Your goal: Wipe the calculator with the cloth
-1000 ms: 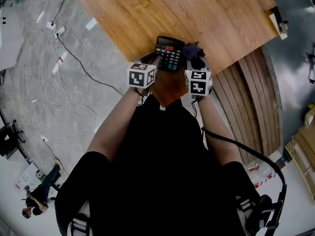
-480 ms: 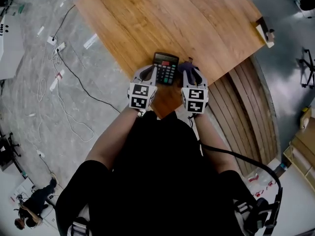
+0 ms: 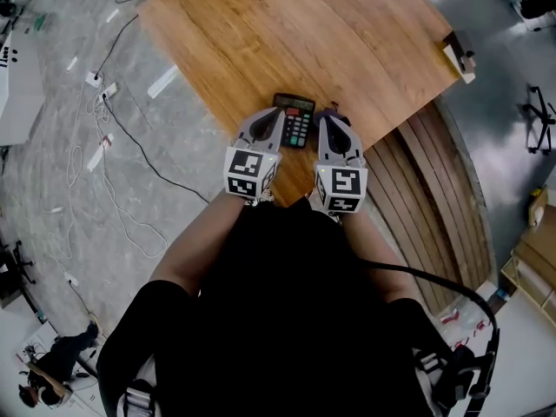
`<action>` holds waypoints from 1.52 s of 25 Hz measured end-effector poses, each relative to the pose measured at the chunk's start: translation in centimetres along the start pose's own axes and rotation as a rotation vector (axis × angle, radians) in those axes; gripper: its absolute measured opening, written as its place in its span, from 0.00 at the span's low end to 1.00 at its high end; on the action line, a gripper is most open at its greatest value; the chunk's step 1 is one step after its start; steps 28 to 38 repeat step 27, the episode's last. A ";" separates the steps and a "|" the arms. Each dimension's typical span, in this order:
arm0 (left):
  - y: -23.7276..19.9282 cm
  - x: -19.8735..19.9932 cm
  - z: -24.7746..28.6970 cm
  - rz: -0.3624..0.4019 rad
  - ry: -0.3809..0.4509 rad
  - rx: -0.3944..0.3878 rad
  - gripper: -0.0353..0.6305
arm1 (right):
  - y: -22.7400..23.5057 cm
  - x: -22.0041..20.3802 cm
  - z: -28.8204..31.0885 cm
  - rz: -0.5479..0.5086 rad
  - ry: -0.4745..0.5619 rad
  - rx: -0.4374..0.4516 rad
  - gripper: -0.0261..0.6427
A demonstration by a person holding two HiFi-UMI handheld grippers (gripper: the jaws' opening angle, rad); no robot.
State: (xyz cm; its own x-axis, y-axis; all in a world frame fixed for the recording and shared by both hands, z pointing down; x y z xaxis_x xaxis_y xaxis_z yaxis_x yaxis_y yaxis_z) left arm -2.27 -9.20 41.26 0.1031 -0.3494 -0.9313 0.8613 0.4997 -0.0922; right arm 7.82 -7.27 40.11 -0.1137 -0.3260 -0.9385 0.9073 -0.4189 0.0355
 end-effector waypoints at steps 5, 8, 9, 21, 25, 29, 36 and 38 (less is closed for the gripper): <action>0.5 3.6 -2.7 0.014 0.102 -0.004 0.06 | -2.1 4.1 -1.7 -0.026 0.117 0.011 0.06; 0.4 4.3 -3.8 0.003 0.120 -0.012 0.06 | -3.0 4.9 -2.0 -0.039 0.132 0.021 0.06; 0.3 4.5 -4.2 0.003 0.124 -0.015 0.06 | -3.5 5.1 -2.2 -0.043 0.135 0.021 0.06; 0.2 5.4 -5.0 0.001 0.148 -0.017 0.06 | -4.4 6.9 -2.6 -0.064 0.172 0.025 0.06; 0.3 5.9 -4.5 0.006 0.164 -0.006 0.06 | -3.7 7.0 -2.5 -0.059 0.173 0.025 0.06; 0.6 6.1 -3.9 0.008 0.171 -0.001 0.06 | -2.9 6.9 -2.4 -0.055 0.176 0.026 0.06; 0.6 6.1 -3.9 0.008 0.171 -0.001 0.06 | -2.9 6.9 -2.4 -0.055 0.176 0.026 0.06; 0.6 6.1 -3.9 0.008 0.171 -0.001 0.06 | -2.9 6.9 -2.4 -0.055 0.176 0.026 0.06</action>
Point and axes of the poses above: the fingertips, and each gripper's own axes: z forward along the fingers, y to its right, x out of its top, the point moved 1 cm from there along -z, backward along the fingers, and after that the axes turned 6 degrees about x, right-handed, at the moved point
